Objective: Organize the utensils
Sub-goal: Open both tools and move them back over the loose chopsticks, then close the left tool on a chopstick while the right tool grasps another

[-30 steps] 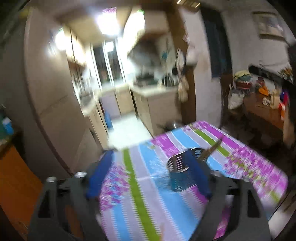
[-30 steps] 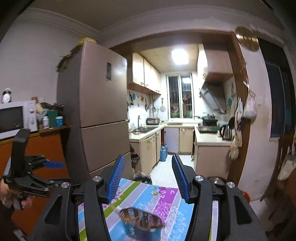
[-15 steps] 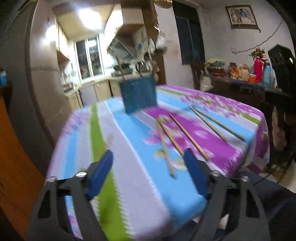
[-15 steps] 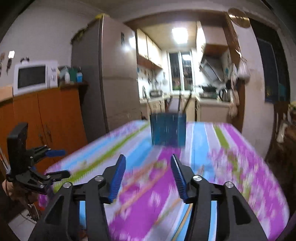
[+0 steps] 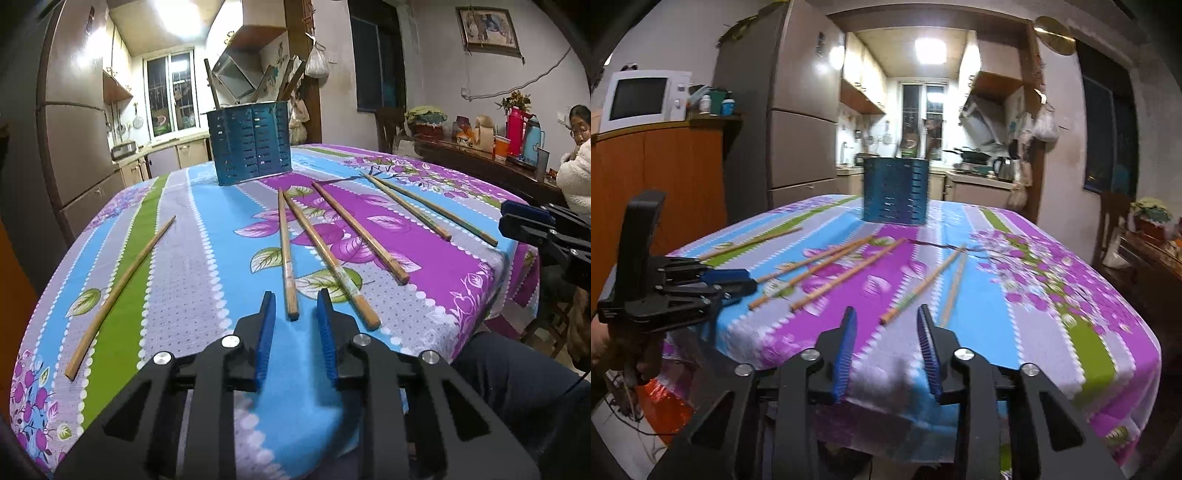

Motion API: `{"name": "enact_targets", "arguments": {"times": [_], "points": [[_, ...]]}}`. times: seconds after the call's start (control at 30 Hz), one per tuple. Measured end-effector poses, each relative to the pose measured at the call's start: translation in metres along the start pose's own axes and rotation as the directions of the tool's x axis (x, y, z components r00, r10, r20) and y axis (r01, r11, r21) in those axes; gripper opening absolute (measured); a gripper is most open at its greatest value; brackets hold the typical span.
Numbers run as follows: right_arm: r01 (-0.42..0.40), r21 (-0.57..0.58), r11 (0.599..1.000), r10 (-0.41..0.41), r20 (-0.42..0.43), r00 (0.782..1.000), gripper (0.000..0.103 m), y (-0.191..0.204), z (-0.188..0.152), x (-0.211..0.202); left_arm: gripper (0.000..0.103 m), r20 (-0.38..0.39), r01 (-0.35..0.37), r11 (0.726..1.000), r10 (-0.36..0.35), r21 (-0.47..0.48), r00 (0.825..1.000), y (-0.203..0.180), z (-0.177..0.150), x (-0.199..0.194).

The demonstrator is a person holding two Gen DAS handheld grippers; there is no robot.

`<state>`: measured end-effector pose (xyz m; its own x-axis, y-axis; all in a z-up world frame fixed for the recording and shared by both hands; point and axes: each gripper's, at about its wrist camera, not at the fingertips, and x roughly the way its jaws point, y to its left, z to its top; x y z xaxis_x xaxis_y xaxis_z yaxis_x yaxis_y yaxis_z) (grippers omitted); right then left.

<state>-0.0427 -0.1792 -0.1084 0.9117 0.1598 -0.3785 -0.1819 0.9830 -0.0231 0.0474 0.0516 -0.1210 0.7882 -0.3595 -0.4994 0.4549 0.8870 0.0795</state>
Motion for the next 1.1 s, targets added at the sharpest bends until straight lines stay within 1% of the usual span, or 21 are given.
{"name": "enact_targets", "arguments": {"times": [0.1,0.3,0.37,0.4,0.6,0.77,0.9,0.97,1.0,1.03,1.07,1.1], "points": [[0.024,0.019,1.000,-0.024,-0.022,0.999,0.032,-0.009,-0.007,0.006,0.022,0.017,-0.003,1.000,0.003,-0.018,1.000,0.000,-0.001,-0.001],[0.047,0.040,0.998,-0.045,-0.048,0.998,0.029,-0.014,-0.015,0.019,0.022,0.036,-0.017,1.000,0.018,-0.026,0.999,-0.002,0.001,0.004],[0.062,0.045,0.997,-0.060,-0.048,0.997,0.024,-0.016,-0.017,0.023,0.022,0.049,-0.024,0.999,0.025,-0.029,0.998,-0.003,0.000,0.005],[0.064,0.050,0.997,-0.062,-0.048,0.997,0.024,-0.017,-0.018,0.024,0.022,0.055,-0.027,0.999,0.029,-0.030,0.998,-0.003,-0.001,0.005],[0.089,0.062,0.994,-0.089,-0.010,0.996,0.023,-0.016,-0.022,0.029,0.022,0.082,-0.036,0.998,0.040,-0.047,0.996,-0.004,-0.004,0.004],[0.107,0.057,0.993,-0.107,0.008,0.994,0.023,-0.013,-0.026,0.026,0.022,0.108,-0.042,0.998,0.047,-0.043,0.993,-0.005,-0.008,0.003],[0.117,0.049,0.992,-0.118,0.018,0.993,0.023,-0.010,-0.028,0.024,0.022,0.130,-0.053,0.997,0.061,-0.062,0.990,-0.007,-0.012,0.002],[0.115,0.046,0.992,-0.116,0.027,0.993,0.020,-0.009,-0.029,0.024,0.022,0.134,-0.058,0.996,0.066,-0.064,0.989,-0.007,-0.012,0.002],[0.105,0.044,0.994,-0.106,0.025,0.994,0.014,-0.007,-0.028,0.024,0.020,0.134,-0.063,0.996,0.070,-0.057,0.988,-0.009,-0.012,0.002],[0.105,0.043,0.994,-0.106,0.026,0.994,0.011,-0.006,-0.028,0.024,0.013,0.133,-0.064,0.997,0.071,-0.051,0.989,-0.010,-0.011,0.002],[0.106,0.044,0.993,-0.107,0.029,0.994,0.010,-0.005,-0.029,0.023,0.008,0.131,-0.067,0.997,0.072,-0.043,0.989,-0.012,-0.010,0.001],[0.098,0.054,0.994,-0.100,0.032,0.994,0.010,-0.006,-0.029,0.023,0.006,0.129,-0.073,0.997,0.077,-0.039,0.989,-0.014,-0.009,0.001]]}}
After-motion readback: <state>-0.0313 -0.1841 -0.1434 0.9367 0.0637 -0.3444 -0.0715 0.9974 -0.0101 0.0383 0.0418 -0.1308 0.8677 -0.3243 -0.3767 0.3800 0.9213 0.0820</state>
